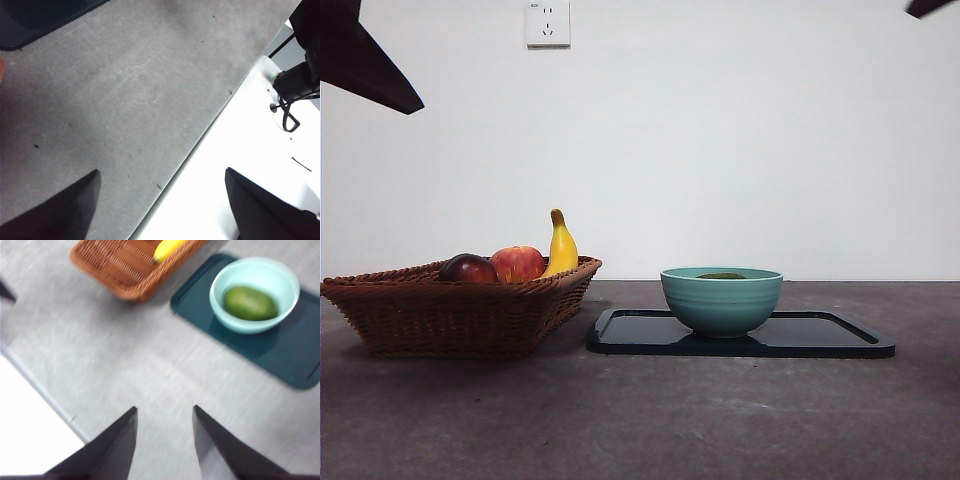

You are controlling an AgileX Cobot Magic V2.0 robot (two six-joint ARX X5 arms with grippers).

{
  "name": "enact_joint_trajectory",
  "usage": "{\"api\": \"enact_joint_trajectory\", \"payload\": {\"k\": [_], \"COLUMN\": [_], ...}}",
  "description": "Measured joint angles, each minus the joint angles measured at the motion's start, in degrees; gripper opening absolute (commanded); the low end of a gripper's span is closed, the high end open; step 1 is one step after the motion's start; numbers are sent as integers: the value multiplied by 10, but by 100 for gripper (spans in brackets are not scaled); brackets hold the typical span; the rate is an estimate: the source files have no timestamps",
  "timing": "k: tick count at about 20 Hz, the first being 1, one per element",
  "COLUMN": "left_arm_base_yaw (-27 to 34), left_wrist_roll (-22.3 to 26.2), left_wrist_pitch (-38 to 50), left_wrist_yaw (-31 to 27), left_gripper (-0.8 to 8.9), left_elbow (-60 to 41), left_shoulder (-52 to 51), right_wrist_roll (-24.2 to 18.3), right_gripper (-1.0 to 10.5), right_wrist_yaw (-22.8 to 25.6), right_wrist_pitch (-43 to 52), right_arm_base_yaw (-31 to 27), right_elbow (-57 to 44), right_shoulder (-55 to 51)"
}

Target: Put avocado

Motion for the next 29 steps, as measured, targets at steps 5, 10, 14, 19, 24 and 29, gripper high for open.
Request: {"api": "enact_joint_trajectory", "payload": {"k": [5,10,14,19,24,29], "left_arm_base_yaw": [0,0,0,0,0,0], "left_wrist_roll": [0,0,0,0,0,0], "left_wrist_pitch": [0,0,0,0,0,0], "left_wrist_yaw": [0,0,0,0,0,0], "left_gripper": [396,396,138,8,8,8], "left_elbow": [0,0,0,0,0,0], "left_shoulder": [0,0,0,0,0,0], "right_wrist_roll": [19,23,23,23,23,23], "right_gripper": [177,177,79,8,8,8], "right_wrist_yaw": [4,-4,-16,-40,-40,-40], "right_wrist_pitch": [7,9,9,9,9,9], "right_arm_base_yaw": [5,5,5,5,5,5], "right_elbow": [-37,-37,-37,-37,-37,-37], "right_shoulder": [-59,-57,-57,-57,-57,-57]}}
